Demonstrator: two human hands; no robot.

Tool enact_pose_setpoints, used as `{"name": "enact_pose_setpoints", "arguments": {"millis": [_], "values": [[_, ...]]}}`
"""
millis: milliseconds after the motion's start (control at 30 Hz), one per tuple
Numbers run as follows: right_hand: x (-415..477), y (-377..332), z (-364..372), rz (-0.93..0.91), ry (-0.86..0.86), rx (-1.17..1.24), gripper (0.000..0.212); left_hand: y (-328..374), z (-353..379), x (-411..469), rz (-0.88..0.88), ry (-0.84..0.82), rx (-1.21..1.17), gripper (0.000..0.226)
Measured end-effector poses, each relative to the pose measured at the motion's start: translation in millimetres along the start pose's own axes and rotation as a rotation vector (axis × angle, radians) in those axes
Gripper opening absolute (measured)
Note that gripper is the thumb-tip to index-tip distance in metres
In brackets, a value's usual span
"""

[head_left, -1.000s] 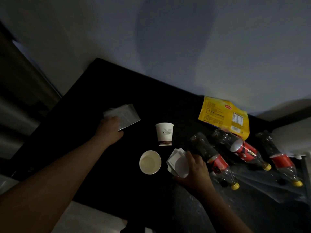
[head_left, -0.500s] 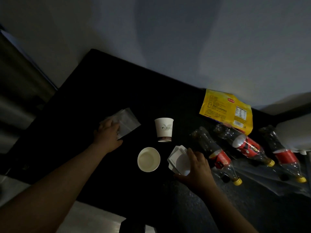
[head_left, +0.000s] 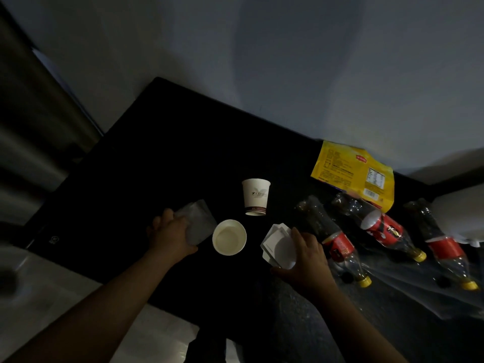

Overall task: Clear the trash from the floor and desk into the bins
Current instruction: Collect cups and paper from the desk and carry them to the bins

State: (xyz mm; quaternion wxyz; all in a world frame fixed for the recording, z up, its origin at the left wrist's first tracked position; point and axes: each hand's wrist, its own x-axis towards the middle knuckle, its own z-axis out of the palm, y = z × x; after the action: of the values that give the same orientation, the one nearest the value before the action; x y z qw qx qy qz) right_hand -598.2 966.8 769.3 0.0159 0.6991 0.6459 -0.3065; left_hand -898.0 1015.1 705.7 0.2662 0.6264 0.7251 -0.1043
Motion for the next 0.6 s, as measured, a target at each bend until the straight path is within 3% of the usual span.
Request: {"name": "enact_pose_setpoints", "arguments": {"millis": [167,467,600], "values": [[-11,12,-1,-0.004,0.001,0.007,0.105,8,6,5,0.04,0.007,-0.019,0.114],[-27,34,-6,-0.003,0.016,0.022,0.106,7,17,-21,-0.114,0.008,-0.059,0.117],[-29,36,-4,-0.016,0.038,0.011,0.105,4,26,-37,-0.183,0.0,-0.168,0.105]]}}
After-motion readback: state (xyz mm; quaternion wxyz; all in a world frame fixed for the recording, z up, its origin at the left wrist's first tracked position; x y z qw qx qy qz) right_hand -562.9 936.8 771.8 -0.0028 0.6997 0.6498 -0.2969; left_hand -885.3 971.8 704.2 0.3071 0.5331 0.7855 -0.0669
